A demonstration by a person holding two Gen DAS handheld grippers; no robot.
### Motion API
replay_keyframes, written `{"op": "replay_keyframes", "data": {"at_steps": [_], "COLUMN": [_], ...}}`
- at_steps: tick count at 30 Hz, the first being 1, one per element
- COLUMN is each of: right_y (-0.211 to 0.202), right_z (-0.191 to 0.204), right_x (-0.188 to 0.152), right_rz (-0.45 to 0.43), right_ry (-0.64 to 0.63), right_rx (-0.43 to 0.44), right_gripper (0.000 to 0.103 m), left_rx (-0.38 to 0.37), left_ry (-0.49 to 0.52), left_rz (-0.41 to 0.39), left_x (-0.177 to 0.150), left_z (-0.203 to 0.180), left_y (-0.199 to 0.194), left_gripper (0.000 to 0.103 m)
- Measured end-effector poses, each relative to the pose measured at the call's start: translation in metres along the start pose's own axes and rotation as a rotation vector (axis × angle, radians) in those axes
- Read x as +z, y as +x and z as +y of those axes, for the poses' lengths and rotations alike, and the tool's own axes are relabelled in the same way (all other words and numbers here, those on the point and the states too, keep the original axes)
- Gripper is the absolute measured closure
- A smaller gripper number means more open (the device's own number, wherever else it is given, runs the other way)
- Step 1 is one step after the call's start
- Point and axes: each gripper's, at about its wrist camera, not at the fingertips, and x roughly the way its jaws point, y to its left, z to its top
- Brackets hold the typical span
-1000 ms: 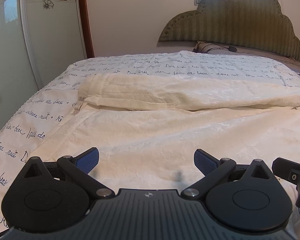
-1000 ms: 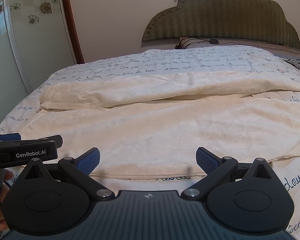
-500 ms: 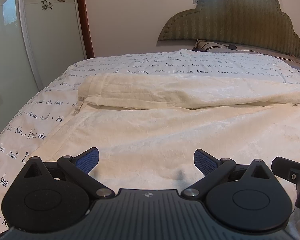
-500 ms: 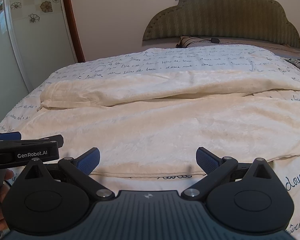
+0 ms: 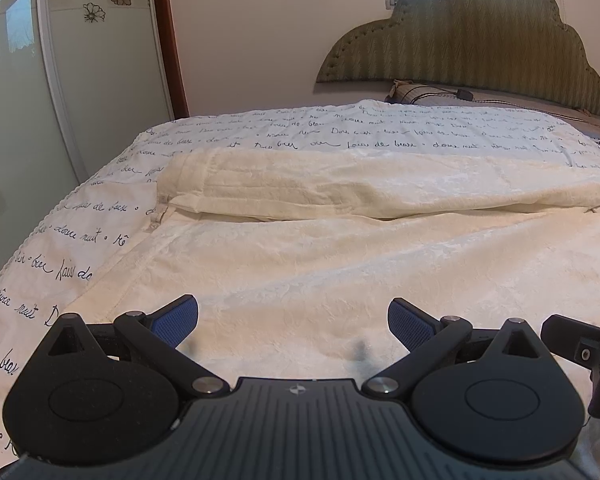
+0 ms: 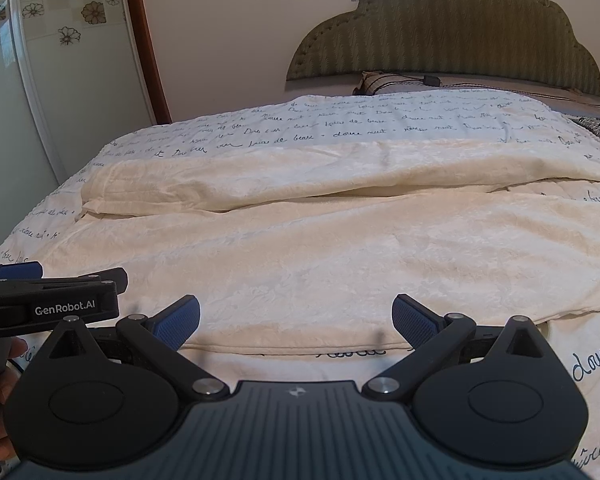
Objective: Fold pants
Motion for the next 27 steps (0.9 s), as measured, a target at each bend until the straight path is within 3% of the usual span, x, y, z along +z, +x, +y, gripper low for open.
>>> {"op": "replay_keyframes", "data": {"at_steps": [12,21,25,27], "right_y": [0.004,0.022,0.034,0.042], "right_z": [0.006,0.035,0.055,0.065], "right_x": [0.004,0.033,0.055,0.069], "right_rz": [-0.021,-0.048,-0.091,-0.164], "right_ry": [-0.061,-0.264,-0.385,-0.453], "right_rx": [0.018,0.125,0.128,0.08], "right_gripper": [0.0,0.0,0.0,0.0], "left_rx": [-0.014,-0.013,0.004,0.023], "left_ry": [-0.001,-0.035,-0.062,-0.067], "left_rz": [0.024,-0.009,-0.031,-0.047], "left_x": [-0.002,0.005,0.014,0.018], "left_z": [0.004,0.026,0.044,0.052], "left_y": [0.013,0.025,0.035,0.042], "left_gripper": [0.0,0.0,0.0,0.0]}}
